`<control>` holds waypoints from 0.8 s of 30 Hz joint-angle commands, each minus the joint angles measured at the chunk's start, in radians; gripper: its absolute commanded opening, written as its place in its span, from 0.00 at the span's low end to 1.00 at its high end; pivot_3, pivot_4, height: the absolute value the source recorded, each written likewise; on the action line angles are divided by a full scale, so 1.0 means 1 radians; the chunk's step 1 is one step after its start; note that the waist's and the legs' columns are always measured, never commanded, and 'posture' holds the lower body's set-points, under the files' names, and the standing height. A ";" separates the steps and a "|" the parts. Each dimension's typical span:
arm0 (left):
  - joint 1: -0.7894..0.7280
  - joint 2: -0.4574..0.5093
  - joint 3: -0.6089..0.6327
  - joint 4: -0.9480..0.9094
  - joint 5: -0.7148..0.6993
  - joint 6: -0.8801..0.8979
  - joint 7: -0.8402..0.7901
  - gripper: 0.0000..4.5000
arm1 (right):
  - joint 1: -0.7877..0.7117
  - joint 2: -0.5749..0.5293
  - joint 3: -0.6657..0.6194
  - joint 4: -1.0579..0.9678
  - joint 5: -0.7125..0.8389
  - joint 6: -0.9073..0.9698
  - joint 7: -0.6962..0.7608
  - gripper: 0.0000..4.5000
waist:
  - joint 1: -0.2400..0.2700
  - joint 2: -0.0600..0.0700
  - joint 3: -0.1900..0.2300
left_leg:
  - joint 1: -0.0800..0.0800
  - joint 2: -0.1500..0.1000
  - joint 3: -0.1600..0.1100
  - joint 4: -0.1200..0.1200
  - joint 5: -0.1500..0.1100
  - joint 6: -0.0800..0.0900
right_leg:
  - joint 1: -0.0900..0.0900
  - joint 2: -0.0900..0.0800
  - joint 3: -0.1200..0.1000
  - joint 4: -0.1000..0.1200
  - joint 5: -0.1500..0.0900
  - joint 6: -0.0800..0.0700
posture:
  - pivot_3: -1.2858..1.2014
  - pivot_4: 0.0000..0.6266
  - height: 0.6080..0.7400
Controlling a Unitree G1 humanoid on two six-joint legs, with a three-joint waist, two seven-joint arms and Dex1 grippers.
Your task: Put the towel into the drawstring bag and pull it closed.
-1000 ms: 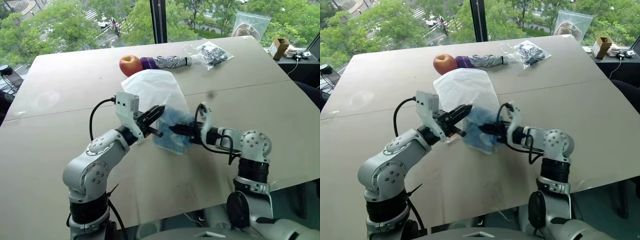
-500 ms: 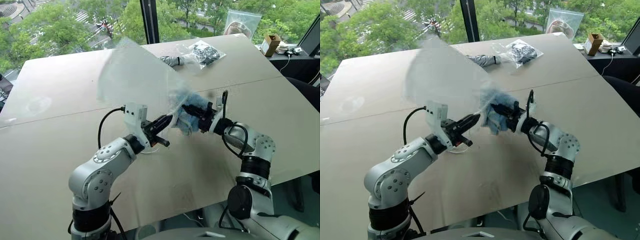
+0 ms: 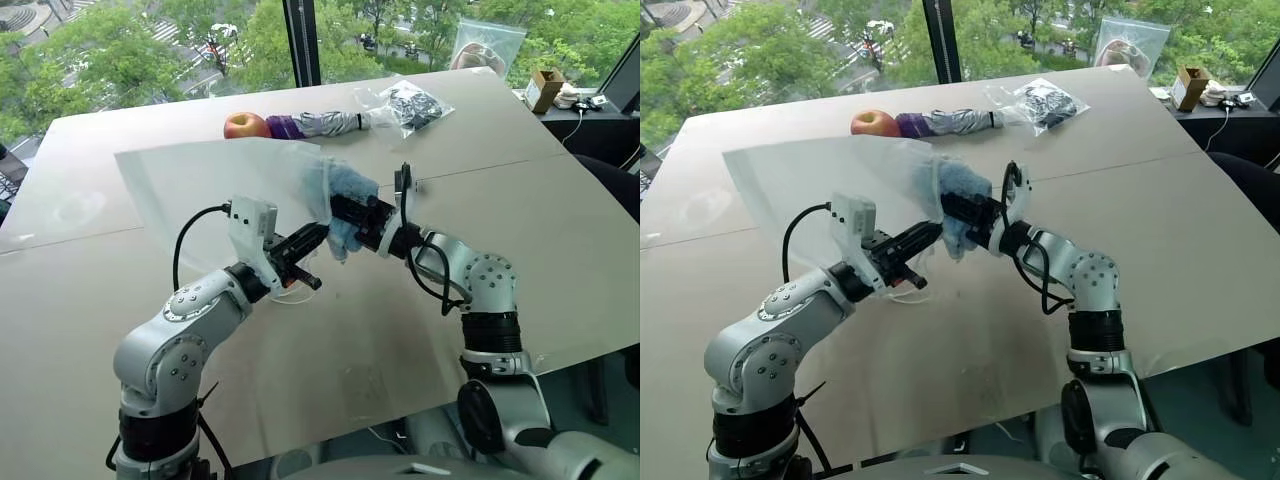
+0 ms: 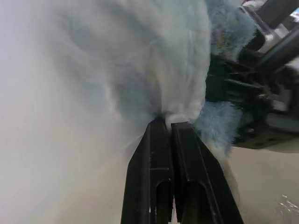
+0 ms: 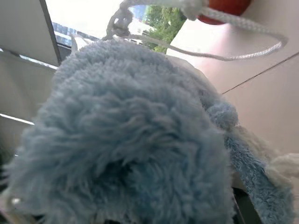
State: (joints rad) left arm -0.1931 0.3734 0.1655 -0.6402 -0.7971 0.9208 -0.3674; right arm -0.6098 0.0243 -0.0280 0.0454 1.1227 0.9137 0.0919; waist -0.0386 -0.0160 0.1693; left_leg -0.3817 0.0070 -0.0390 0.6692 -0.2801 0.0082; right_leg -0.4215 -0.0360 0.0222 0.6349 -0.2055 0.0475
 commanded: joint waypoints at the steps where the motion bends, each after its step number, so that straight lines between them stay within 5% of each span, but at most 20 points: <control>1: -0.014 0.027 0.021 -0.045 -0.082 -0.036 -0.069 0.00 | 0.010 -0.067 0.129 -0.037 -0.194 -0.128 0.218 0.01 | -0.002 0.000 0.000 | 0.000 0.000 0.000 0.000 0.000 0.000 | 0.000 0.000 0.000 0.000 0.000 0.000 | 0.52 0.24 1.00; 16: -0.050 0.119 0.005 0.035 -0.063 -0.125 -0.125 0.00 | 0.072 -0.280 0.410 -0.118 -0.608 -0.462 0.767 0.01 | 0.001 -0.001 0.001 | 0.000 0.000 0.000 0.000 0.000 0.000 | -0.001 0.000 0.001 -0.001 0.000 0.000 | 0.52 0.24 1.00; 24: -0.029 0.134 -0.032 -0.004 -0.119 -0.116 -0.174 0.00 | 0.036 -0.071 0.131 -0.043 -0.358 -0.184 0.540 0.01 | 0.002 -0.001 0.001 | 0.000 0.001 0.000 -0.001 0.000 0.000 | -0.001 0.000 0.001 0.001 0.000 -0.001 | 0.52 0.24 1.00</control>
State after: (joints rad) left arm -0.2252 0.4971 0.1430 -0.6053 -0.8812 0.8026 -0.5219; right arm -0.5469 -0.0724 0.1686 0.0210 0.6873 0.6797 0.6822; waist -0.0367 -0.0171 0.1707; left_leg -0.3815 0.0080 -0.0395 0.6686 -0.2801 0.0079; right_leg -0.4224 -0.0359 0.0229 0.6355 -0.2053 0.0469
